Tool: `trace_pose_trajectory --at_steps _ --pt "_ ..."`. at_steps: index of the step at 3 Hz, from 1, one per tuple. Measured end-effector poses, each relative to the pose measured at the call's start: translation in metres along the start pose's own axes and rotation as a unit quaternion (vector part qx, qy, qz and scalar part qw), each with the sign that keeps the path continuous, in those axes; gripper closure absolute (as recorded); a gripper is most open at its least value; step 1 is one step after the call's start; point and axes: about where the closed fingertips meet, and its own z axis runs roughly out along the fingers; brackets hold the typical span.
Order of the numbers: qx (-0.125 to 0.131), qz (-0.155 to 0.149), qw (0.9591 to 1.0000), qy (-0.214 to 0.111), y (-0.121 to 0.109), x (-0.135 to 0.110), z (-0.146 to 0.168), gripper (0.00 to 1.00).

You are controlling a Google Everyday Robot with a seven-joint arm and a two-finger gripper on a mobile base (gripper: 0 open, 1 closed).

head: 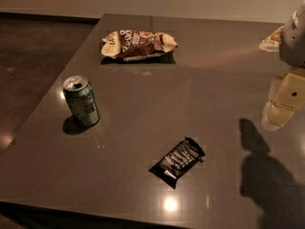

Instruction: Move rxbar chocolate near brown chip bag

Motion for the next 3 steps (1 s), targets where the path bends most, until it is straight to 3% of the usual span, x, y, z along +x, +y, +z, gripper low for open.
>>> trace_pose_trajectory --at_steps 1,2,3 --pt "0.0 0.0 1.0 0.0 0.0 0.0 0.0 0.0" --pt "-0.011 -0.019 0.9998 -0.003 -0.002 -0.008 0.013 0.0" --pt "-0.034 -0.064 0.9973 -0.012 0.01 -0.02 0.031 0.0"
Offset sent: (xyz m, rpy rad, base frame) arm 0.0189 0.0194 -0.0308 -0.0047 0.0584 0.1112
